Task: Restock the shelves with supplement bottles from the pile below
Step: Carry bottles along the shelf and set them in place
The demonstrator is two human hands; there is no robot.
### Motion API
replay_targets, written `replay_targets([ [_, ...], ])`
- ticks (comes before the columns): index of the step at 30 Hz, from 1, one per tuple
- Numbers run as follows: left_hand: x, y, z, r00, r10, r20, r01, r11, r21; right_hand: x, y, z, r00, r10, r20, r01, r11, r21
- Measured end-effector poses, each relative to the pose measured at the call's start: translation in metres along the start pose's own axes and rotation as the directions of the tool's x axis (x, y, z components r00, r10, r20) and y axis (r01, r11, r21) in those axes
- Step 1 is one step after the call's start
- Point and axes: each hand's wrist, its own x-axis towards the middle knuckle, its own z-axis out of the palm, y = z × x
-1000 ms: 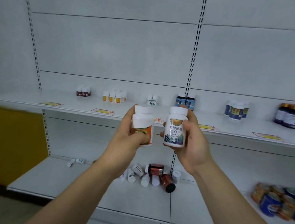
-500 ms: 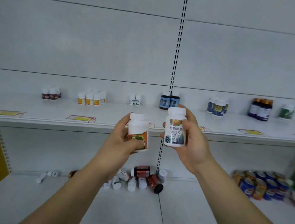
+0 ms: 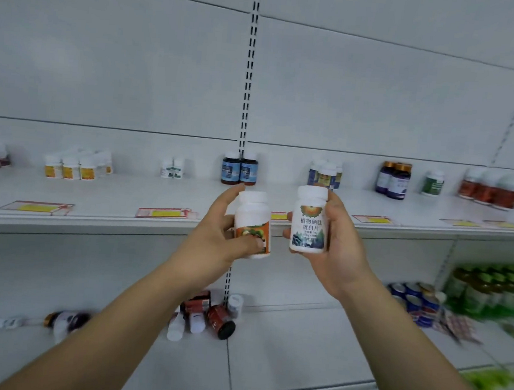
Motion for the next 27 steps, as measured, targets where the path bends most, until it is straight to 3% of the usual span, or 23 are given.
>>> replay_targets([
  [7,0.062,-0.005,0.145,0.998,0.036,0.043,-0.035,0.999,-0.023,0.010,-0.066,-0.134,0.995,-0.067,-0.071,0.054,0.985,-0.162],
  [16,0.136,-0.016,0.331,0.969,0.006,0.249,0.002,1.000,-0.029,-0.001,-0.152,-0.310,0.950,-0.110,-0.292,0.004,0.939,-0.343],
  [27,0.220,-0.036,0.453,0.927,0.035,0.375,-0.014,0.998,-0.058,0.025,-0.205,-0.424,0.868,-0.217,-0.447,0.005,0.903,-0.429],
])
